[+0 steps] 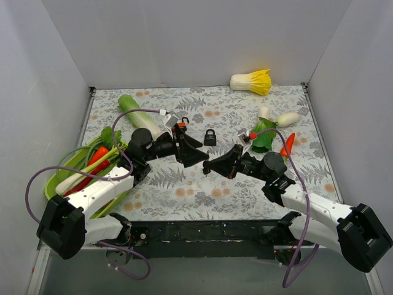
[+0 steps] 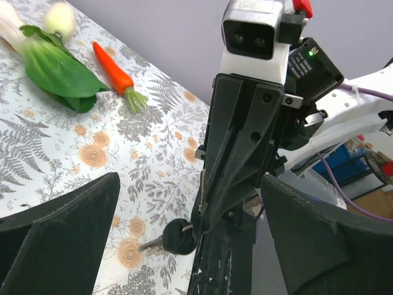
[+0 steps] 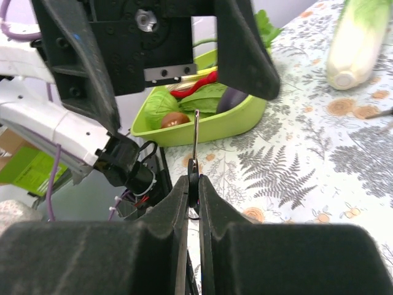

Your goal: Unlock with the key

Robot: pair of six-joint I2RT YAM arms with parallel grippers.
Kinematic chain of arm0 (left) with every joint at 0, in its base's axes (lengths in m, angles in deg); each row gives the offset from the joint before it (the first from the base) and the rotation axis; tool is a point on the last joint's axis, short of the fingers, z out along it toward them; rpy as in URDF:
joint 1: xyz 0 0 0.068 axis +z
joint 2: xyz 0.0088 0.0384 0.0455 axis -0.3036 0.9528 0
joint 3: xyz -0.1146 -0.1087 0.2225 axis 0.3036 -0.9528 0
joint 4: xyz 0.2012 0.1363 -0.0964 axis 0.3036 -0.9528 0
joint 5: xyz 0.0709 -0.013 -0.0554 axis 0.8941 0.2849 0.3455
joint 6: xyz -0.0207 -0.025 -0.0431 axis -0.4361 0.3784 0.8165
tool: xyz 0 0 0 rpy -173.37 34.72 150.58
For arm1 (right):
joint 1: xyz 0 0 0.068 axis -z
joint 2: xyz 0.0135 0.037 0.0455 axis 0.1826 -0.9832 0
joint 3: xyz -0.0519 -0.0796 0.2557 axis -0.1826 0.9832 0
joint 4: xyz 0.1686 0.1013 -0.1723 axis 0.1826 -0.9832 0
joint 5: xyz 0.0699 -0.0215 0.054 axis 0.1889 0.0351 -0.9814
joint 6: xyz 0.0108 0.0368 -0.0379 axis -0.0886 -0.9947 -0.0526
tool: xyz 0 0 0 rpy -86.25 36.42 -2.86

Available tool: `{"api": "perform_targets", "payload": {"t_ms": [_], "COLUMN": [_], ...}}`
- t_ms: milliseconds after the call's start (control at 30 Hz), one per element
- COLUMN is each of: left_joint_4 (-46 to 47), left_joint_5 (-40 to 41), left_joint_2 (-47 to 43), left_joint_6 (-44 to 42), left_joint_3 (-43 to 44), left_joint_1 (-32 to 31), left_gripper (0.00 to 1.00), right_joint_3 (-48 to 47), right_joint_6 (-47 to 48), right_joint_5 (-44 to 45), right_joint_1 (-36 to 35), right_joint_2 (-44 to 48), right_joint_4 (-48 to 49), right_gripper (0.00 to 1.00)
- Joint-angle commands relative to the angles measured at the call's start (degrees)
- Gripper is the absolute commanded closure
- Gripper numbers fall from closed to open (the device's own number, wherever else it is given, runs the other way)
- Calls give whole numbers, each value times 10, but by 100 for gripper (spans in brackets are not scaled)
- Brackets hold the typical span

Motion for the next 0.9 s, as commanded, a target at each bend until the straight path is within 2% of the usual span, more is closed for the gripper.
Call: {"api": "perform_targets", "payload": {"t_ms": [0, 133, 333, 433, 567, 733, 867], "left_joint_4": [-16, -56, -194, -257, -363, -469, -552], "left_joint_5": [50, 87, 192, 220, 291, 452, 493], "left_joint_2": [-41, -23, 84, 152, 229, 337, 418], "left_joint_6": [-26, -31, -29, -28, -47, -123, -146], "left_joint_3": [-9, 7, 98, 154, 237, 344, 443], "left_joint_1": [5, 7, 12, 11, -17, -81, -83], "left_gripper": [2, 2, 2, 10, 13, 8, 4], "right_joint_3": [12, 14, 23, 20, 24, 30, 29], "right_joint_6": [21, 39, 51, 61, 72, 81, 96], "right_joint_5": [65, 93, 107, 122, 134, 142, 153], "right_joint_1": [19, 51, 118, 120, 121, 121, 121], "right_joint_2": [47, 91, 173, 205, 237, 275, 318], "right_joint_4": [-39, -121, -214, -261, -300, -334, -374], "right_gripper": [99, 99, 99, 99, 99, 99, 99]}}
